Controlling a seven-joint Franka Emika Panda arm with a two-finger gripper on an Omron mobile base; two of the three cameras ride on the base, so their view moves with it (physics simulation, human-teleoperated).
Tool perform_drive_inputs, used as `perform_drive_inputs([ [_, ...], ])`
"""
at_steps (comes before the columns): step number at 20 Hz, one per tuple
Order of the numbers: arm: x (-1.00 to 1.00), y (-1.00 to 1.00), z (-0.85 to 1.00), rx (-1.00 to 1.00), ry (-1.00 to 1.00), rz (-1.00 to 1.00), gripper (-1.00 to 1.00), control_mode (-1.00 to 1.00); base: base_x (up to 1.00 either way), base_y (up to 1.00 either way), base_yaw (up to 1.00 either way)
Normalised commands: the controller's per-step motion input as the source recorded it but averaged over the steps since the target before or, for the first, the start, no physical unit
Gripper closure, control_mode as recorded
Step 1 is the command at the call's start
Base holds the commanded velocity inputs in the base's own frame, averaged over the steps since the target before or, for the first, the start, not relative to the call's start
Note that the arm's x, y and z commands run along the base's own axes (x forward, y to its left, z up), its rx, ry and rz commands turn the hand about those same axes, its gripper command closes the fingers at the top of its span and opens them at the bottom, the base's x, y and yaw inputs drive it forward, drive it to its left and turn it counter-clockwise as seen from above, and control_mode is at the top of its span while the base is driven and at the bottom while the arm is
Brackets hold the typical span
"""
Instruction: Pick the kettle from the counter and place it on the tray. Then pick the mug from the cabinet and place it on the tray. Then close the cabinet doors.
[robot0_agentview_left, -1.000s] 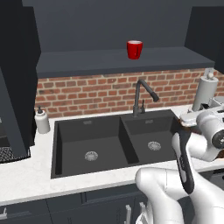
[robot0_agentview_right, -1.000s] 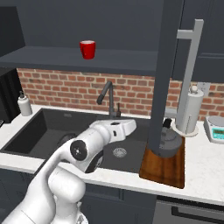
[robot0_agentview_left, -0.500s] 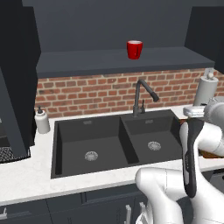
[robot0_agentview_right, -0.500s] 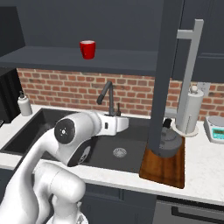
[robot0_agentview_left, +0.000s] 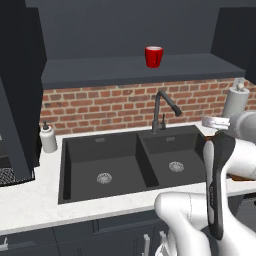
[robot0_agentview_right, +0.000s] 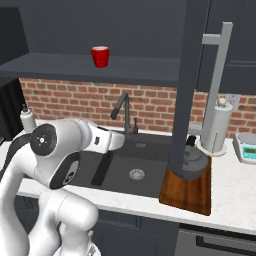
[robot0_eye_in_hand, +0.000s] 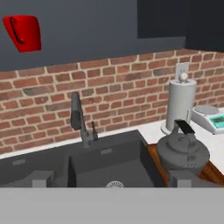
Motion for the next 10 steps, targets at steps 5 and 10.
perform_drive_inputs([
  [5, -0.25, 0.33, 0.42, 0.22, 0.00, 0.04, -1.00, -1.00, 0.00, 0.00, 0.00],
  [10, -0.21, 0.45, 0.45, 0.07, 0.00, 0.12, -1.00, -1.00, 0.00, 0.00, 0.00],
])
